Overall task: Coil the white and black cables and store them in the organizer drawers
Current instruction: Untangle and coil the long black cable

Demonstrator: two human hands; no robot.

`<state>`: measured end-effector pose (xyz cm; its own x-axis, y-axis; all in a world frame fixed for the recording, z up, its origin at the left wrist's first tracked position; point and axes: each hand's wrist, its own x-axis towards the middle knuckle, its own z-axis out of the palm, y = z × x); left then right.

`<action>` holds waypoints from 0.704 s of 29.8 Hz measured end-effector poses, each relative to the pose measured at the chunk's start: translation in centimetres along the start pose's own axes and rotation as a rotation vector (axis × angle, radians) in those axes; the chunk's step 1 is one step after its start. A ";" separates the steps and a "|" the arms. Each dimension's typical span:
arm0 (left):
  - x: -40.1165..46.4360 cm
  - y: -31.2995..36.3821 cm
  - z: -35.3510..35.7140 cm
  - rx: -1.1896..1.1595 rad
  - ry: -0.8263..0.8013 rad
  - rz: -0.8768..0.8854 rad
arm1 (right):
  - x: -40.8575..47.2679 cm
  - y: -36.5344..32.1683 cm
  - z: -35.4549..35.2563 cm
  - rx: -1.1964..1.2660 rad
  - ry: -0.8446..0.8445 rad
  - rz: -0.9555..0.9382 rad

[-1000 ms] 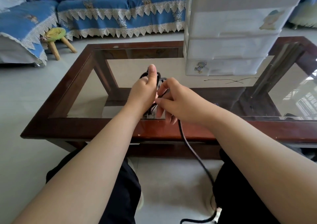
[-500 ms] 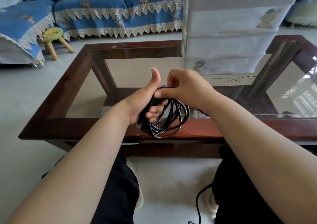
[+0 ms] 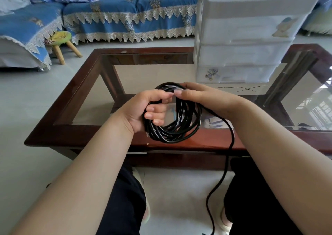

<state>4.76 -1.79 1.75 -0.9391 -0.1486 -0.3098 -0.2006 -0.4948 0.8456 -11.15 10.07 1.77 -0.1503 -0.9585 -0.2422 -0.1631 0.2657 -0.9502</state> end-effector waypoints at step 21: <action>-0.6 1.0 -0.8 -0.042 -0.062 0.111 | -0.4 1.3 2.7 0.769 -0.153 -0.013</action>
<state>5.30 -2.85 2.46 -0.9707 -0.1515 -0.1868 -0.0840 -0.5140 0.8537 -8.70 10.49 0.12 -0.0076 -0.9795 -0.2013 0.5653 0.1618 -0.8089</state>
